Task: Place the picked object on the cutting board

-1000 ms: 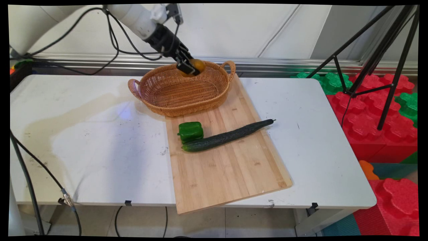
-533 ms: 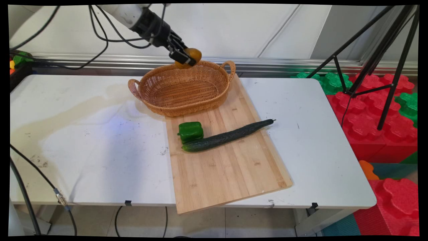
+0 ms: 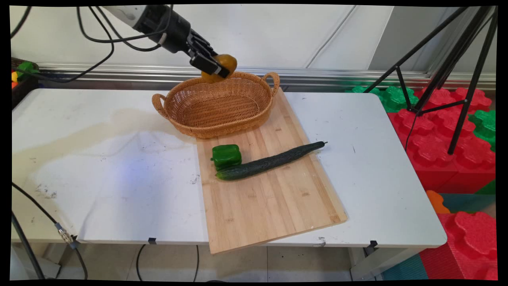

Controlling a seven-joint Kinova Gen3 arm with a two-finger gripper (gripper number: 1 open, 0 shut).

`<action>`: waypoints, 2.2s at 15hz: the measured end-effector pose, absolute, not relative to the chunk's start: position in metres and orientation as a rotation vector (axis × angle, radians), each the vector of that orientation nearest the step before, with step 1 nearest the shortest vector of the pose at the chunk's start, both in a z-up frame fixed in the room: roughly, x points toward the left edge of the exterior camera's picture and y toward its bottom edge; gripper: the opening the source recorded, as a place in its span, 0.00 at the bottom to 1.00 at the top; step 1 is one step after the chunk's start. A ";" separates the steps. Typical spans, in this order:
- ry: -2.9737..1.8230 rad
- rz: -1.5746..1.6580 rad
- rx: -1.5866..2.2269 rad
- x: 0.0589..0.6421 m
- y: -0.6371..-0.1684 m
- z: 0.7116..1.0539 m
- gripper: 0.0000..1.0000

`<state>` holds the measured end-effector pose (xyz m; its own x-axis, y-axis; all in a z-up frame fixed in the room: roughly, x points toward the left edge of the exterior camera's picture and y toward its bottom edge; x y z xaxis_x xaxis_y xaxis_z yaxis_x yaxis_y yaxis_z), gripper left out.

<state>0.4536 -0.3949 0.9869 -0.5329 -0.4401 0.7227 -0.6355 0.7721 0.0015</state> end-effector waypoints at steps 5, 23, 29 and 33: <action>-2.217 0.281 0.769 0.441 -0.365 0.992 0.00; -2.418 0.059 0.727 0.370 -0.280 0.903 0.00; -2.474 0.028 0.734 0.340 -0.281 0.869 0.00; -2.498 0.020 0.747 0.326 -0.283 0.850 0.00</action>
